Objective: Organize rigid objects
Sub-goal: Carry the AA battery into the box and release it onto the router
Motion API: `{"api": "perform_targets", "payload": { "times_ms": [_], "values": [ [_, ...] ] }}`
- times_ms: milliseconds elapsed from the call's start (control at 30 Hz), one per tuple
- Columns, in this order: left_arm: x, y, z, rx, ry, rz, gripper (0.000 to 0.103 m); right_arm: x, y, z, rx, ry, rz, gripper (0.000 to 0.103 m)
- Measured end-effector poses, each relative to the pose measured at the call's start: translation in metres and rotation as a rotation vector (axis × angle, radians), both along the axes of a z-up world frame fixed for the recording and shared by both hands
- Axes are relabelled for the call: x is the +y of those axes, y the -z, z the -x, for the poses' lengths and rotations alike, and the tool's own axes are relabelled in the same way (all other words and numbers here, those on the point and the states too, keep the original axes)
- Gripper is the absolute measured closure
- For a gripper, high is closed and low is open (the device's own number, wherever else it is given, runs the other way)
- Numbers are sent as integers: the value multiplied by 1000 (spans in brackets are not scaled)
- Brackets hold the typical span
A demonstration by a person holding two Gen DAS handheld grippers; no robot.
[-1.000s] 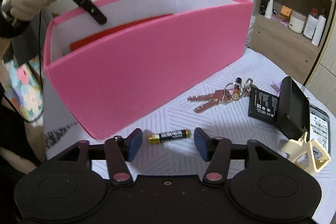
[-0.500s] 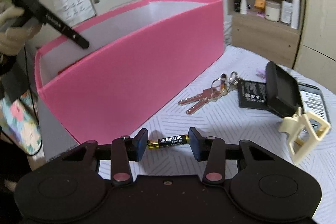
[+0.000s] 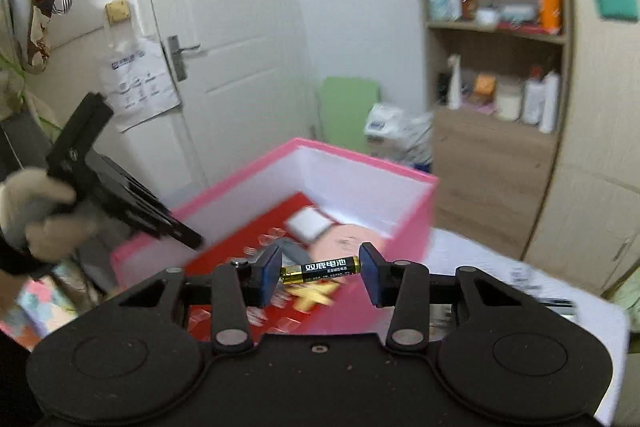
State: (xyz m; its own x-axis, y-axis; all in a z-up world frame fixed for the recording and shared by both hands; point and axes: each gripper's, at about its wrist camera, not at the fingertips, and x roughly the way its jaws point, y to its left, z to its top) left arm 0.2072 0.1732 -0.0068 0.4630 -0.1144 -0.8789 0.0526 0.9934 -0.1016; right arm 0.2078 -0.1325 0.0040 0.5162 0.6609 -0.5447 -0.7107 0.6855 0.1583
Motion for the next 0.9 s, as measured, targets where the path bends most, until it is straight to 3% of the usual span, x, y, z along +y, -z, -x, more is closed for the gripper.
{"api": "perform_targets", "payload": {
  "times_ms": [100, 200, 367, 600, 733, 800, 900],
  "values": [
    [3, 0, 1, -6, 6, 17, 91, 39, 0, -16, 124, -8, 17, 55],
    [3, 1, 1, -17, 15, 20, 90, 67, 13, -43, 363, -26, -58, 55],
    [6, 2, 3, -27, 9, 36, 90, 107, 41, -76, 523, 15, -23, 55],
    [7, 3, 5, -39, 21, 44, 89, 138, 67, -93, 520, 149, 112, 55],
    [7, 3, 6, -43, 27, 44, 89, 139, 79, -101, 619, 176, 70, 54],
    [7, 3, 6, -43, 27, 48, 89, 140, 82, -102, 625, 195, 69, 53],
    [8, 4, 7, -46, 24, 50, 89, 136, 78, -98, 619, 236, 58, 43]
  ]
}}
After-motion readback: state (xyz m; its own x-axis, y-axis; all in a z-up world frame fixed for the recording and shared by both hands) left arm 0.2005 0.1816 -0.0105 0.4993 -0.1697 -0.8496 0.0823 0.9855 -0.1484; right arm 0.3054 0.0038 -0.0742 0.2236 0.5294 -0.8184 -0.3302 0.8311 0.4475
